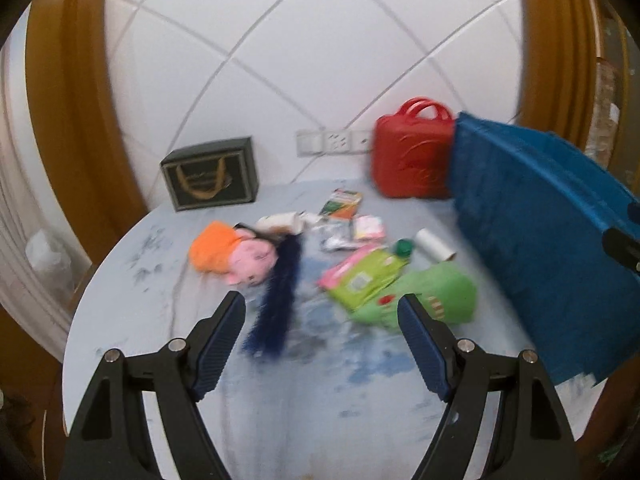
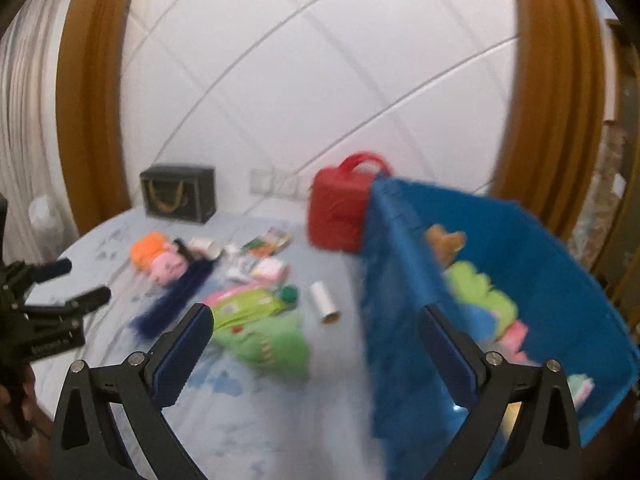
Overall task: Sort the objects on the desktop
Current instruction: 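Move both tools back over the table items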
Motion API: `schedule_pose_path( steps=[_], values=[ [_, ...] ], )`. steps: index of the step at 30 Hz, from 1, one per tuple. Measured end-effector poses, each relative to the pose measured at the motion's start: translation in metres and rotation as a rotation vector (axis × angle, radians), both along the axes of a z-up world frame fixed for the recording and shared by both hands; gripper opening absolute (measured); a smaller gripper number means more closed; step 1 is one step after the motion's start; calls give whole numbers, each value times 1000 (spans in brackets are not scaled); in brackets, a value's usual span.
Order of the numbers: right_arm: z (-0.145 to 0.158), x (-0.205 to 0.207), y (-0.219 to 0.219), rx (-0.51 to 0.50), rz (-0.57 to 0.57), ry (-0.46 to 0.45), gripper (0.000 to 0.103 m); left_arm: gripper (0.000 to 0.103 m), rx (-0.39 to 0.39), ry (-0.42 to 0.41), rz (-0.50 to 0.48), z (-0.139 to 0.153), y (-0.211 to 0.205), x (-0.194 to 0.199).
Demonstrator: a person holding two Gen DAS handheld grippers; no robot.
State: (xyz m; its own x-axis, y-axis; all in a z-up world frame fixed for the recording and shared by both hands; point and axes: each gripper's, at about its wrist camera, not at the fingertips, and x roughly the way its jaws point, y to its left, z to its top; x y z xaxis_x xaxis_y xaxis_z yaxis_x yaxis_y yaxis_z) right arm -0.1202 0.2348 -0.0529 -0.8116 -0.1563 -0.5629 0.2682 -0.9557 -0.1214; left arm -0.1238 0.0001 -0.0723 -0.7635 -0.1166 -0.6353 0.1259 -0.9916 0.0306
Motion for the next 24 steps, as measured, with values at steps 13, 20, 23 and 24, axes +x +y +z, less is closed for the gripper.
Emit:
schedule_pose_path(
  steps=[13, 20, 23, 24],
  values=[
    [-82, -110, -37, 59, 38, -190, 103, 78, 65, -143, 153, -67, -78, -62],
    [-122, -182, -36, 70, 25, -288, 103, 78, 66, -226, 82, -99, -53, -135],
    [-135, -204, -37, 63, 14, -319, 103, 78, 63, -277, 10, -116, -35, -172],
    [-138, -210, -37, 59, 6, -329, 103, 78, 60, -295, -11, -122, -30, -184]
  ],
)
